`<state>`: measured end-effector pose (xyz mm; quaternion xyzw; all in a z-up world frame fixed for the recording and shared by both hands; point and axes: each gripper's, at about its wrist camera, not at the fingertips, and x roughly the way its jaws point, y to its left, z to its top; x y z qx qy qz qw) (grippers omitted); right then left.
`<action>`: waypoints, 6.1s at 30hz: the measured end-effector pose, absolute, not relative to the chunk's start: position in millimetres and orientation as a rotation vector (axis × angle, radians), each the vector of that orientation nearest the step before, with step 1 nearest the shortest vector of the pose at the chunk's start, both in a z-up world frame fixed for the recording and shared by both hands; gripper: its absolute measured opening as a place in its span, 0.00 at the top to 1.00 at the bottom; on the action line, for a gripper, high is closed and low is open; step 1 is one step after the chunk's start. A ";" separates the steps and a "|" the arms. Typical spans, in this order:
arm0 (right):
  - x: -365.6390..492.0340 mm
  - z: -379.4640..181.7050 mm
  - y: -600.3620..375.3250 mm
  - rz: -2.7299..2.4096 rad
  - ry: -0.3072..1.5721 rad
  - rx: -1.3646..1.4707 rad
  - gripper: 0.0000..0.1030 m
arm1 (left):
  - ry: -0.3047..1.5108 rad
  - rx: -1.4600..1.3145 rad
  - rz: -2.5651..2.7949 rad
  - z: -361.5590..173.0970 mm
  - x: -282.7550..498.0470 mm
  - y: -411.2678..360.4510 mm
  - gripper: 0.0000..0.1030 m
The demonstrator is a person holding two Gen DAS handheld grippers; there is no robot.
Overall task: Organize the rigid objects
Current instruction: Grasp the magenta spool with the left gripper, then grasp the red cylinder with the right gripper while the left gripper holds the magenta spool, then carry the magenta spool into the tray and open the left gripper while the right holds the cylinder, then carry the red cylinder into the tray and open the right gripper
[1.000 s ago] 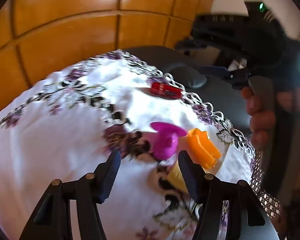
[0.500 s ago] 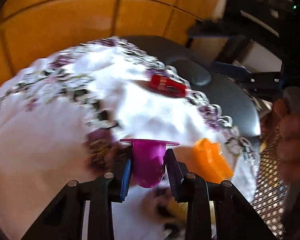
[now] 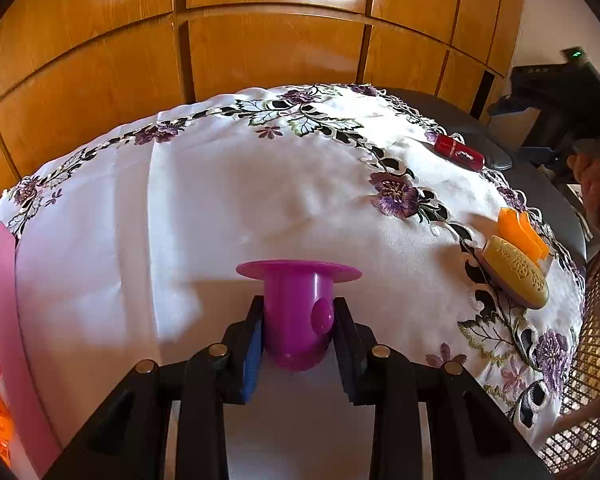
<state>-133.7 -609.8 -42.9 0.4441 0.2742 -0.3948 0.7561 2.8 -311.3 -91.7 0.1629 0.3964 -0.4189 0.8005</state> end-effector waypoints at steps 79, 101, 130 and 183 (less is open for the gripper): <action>55.6 -92.5 -487.9 -0.296 1.076 0.206 0.26 | 0.777 0.193 -0.824 -37.7 -15.9 -243.5 0.69; 54.9 -94.1 -486.5 -0.319 1.095 0.160 0.26 | 0.794 -0.111 -0.391 -2.4 41.7 -32.5 0.69; 57.3 -93.3 -484.4 -0.323 1.098 0.122 0.26 | 0.843 0.040 -0.389 -39.1 70.5 -73.6 0.50; 40.9 -46.6 -421.7 -0.172 1.004 0.113 0.26 | 0.786 0.069 -0.311 -28.2 23.7 -55.6 0.42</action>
